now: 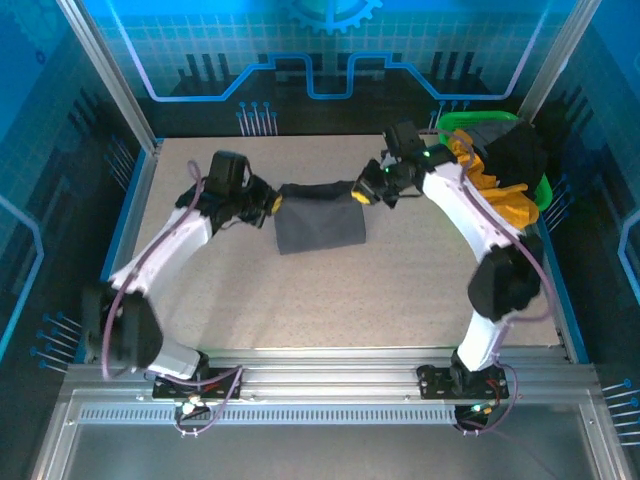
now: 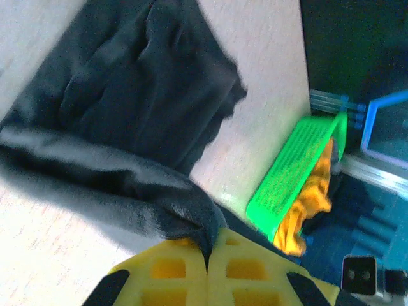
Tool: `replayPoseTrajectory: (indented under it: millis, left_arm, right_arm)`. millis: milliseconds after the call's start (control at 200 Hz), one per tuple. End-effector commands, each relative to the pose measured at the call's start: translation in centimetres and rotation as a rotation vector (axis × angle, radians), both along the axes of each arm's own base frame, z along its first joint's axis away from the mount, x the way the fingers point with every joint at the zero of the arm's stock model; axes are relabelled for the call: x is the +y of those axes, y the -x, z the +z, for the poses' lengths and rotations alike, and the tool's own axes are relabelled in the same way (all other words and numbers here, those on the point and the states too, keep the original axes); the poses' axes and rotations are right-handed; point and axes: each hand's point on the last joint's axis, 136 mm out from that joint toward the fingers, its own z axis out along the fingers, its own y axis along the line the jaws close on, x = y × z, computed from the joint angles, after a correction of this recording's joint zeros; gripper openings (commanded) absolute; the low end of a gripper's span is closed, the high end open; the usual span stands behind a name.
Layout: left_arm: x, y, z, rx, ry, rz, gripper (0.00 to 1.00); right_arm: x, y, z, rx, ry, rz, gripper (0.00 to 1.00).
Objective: Fold and stack the t-shirts
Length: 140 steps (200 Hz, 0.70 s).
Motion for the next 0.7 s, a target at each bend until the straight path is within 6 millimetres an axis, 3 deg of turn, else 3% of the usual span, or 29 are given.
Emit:
replayPoseTrajectory:
  millis: [0, 80, 105, 140, 210, 310, 420, 465, 485, 530, 600, 695]
  left_arm:
    - [1.0, -6.8, 0.0, -0.083, 0.011, 0.004, 0.0]
    - [1.4, -11.2, -1.5, -0.072, -0.016, -0.02, 0.0]
    - [1.3, -12.5, -2.4, -0.061, -0.025, -0.038, 0.0]
    - [1.0, -13.8, -3.5, -0.048, -0.023, -0.069, 0.11]
    - [0.5, -15.6, -4.9, -0.021, -0.004, -0.106, 0.27]
    - [0.8, -15.7, -3.0, -0.097, -0.05, -0.123, 0.46]
    - [1.9, -12.6, -1.0, -0.146, -0.086, -0.103, 0.5]
    - [2.1, -10.3, -1.3, -0.121, -0.073, -0.08, 0.49]
    - [2.2, -9.2, -1.5, -0.112, -0.063, -0.064, 0.49]
    - [1.6, -6.5, -1.8, -0.095, -0.026, -0.035, 0.47]
    - [-0.8, -2.4, -3.0, -0.053, 0.028, -0.028, 0.47]
    - [-5.8, 2.0, -5.0, 0.006, 0.076, -0.043, 0.52]
  right_arm:
    - [-0.5, -5.8, -3.1, 0.037, 0.002, -0.06, 0.0]
    - [-0.5, -9.5, -5.6, 0.081, 0.005, -0.078, 0.0]
    - [-0.2, -10.7, -6.6, 0.091, -0.004, -0.078, 0.07]
    - [0.0, -12.0, -7.9, 0.098, -0.021, -0.073, 0.2]
    - [0.1, -14.5, -8.0, 0.051, -0.052, -0.055, 0.42]
    - [-0.9, -15.3, -6.7, -0.017, -0.012, -0.032, 0.53]
    - [-2.0, -13.3, -5.8, -0.02, 0.037, -0.01, 0.54]
    - [-2.2, -11.9, -5.4, -0.034, 0.049, 0.006, 0.54]
    - [-2.3, -11.1, -4.0, -0.071, 0.05, 0.011, 0.54]
    - [-2.6, -9.3, -4.1, -0.073, 0.059, 0.016, 0.54]
    - [-3.1, -6.1, -3.8, -0.102, 0.056, 0.017, 0.55]
    - [-3.3, -1.7, -3.0, -0.187, 0.02, 0.028, 0.58]
